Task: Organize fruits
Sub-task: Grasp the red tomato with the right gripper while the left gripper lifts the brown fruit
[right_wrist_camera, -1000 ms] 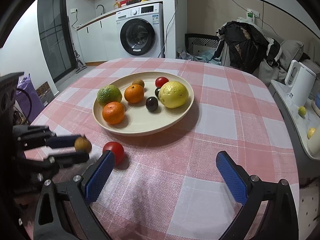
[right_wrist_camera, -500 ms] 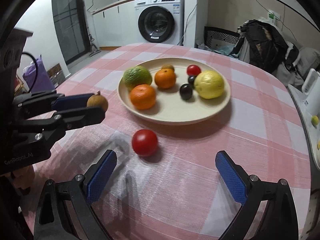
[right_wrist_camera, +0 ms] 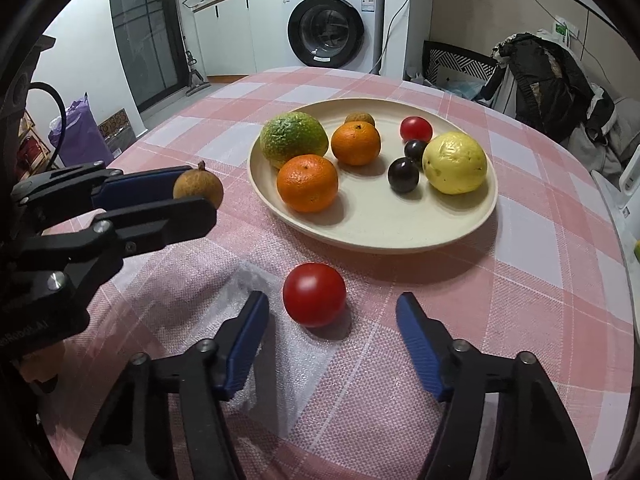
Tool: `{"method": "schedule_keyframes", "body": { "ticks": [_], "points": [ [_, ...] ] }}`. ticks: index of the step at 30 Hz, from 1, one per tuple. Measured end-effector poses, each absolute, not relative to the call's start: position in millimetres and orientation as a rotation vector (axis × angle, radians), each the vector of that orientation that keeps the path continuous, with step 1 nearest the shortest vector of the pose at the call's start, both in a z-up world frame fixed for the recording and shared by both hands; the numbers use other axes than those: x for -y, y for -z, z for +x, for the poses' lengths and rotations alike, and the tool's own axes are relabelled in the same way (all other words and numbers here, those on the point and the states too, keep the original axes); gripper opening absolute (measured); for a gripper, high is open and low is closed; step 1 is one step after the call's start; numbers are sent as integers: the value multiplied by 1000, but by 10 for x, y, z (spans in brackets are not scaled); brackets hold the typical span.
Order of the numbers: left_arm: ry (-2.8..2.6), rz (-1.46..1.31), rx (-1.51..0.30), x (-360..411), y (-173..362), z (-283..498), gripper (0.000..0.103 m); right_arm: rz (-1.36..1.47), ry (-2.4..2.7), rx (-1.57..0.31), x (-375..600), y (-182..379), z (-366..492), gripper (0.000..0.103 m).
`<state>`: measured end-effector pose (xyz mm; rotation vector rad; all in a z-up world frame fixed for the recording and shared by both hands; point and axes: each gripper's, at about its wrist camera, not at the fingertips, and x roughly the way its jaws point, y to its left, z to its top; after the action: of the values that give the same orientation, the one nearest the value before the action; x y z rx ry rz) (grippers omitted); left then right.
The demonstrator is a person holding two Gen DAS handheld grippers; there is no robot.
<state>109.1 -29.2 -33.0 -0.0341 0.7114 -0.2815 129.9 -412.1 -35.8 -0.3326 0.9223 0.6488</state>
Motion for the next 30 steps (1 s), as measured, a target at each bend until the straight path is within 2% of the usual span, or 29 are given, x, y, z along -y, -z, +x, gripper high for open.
{"method": "schedule_keyframes", "body": {
  "ticks": [5, 15, 30],
  "points": [
    [284, -32, -713, 298, 334, 1090, 24, -335, -647, -918, 4106, 360, 1293, 51],
    [282, -30, -712, 301, 335, 1089, 24, -351, -686, -904, 4065, 338, 1224, 33],
    [277, -26, -690, 282, 286, 1062, 24, -344, -686, -867, 4109, 237, 1185, 31]
  ]
}}
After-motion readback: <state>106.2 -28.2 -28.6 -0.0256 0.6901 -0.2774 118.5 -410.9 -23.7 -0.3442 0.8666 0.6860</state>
